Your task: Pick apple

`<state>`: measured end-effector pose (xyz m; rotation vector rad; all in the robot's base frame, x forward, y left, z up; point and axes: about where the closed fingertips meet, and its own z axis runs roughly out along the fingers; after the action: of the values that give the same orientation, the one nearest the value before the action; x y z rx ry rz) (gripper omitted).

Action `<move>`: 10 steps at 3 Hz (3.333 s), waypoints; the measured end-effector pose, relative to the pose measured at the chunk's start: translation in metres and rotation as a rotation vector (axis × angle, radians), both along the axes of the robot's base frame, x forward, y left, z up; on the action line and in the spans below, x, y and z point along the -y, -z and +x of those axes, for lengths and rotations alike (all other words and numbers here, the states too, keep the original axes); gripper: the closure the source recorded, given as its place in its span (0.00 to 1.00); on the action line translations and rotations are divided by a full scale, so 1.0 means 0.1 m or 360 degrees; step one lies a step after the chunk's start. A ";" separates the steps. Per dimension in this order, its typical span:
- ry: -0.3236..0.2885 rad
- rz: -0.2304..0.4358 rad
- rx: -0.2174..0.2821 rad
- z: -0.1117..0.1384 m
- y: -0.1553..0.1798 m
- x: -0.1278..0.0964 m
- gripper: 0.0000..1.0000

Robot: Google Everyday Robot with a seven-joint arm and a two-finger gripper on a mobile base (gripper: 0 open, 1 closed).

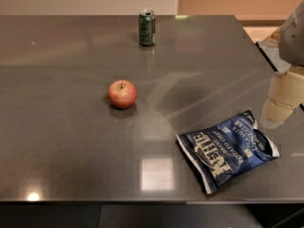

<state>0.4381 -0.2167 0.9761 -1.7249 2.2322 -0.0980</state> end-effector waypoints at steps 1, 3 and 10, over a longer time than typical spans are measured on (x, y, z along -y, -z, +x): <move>0.0000 0.0000 0.0000 0.00 0.00 0.00 0.00; -0.0156 0.0130 -0.0058 0.31 0.17 -0.40 0.00; -0.0610 0.0683 -0.0158 1.02 1.01 -2.54 0.00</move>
Offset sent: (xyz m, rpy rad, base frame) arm 0.0190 0.0213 -0.0061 0.0656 0.0451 0.0952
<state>0.5398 0.0371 0.8753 -1.8898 1.7680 0.5232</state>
